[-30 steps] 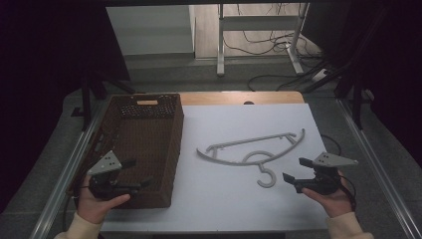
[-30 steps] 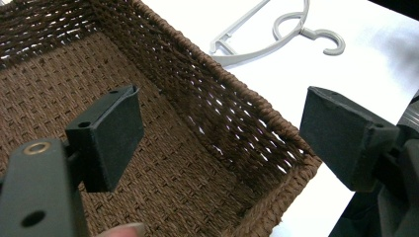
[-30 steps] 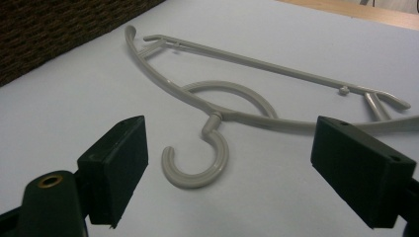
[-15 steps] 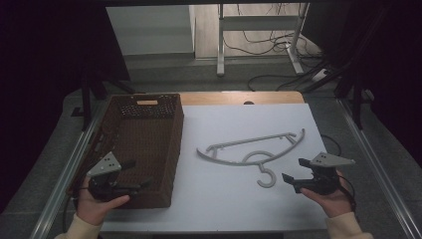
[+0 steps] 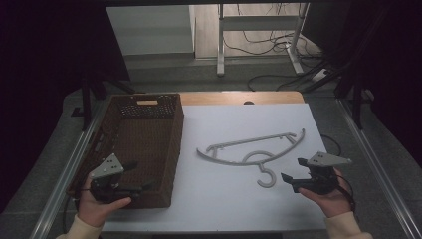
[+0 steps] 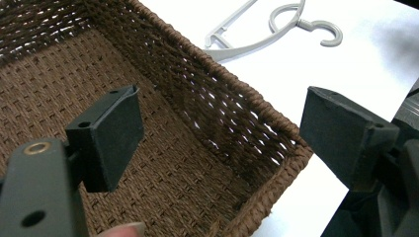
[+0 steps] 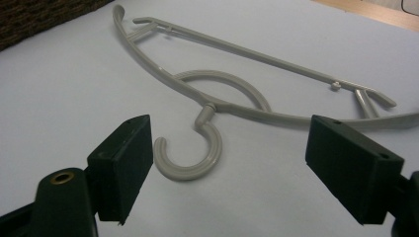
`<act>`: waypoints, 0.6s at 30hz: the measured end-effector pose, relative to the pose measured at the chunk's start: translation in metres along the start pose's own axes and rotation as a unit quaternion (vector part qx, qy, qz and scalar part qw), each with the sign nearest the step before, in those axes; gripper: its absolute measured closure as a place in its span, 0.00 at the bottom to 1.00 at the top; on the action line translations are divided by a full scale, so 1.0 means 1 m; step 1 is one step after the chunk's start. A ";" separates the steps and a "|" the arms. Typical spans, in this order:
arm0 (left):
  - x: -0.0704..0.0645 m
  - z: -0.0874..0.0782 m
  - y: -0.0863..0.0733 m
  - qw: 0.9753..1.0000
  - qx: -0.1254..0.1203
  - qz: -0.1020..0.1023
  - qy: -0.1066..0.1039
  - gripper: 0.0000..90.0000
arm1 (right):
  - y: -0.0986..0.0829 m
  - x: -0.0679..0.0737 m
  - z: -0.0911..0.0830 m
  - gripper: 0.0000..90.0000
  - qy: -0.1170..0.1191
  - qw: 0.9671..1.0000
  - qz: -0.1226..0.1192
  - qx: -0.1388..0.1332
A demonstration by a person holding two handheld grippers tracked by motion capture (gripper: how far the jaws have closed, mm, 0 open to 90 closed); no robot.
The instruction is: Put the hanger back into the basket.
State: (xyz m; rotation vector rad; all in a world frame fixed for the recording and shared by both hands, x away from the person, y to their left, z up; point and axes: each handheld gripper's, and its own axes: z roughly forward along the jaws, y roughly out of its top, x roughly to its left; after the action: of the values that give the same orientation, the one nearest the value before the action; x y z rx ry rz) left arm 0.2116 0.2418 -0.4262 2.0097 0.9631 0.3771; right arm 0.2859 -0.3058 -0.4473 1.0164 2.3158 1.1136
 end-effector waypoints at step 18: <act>-0.001 0.000 -0.003 1.000 0.008 -0.002 0.004 0.19 | 0.013 -0.003 0.024 0.24 0.007 0.999 -0.034 0.036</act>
State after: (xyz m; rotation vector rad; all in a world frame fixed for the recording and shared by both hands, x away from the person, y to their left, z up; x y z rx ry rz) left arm 0.2096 0.2422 -0.4286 2.0217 0.9771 0.3775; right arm 0.3081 -0.2898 -0.4517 0.9515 2.3989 1.0201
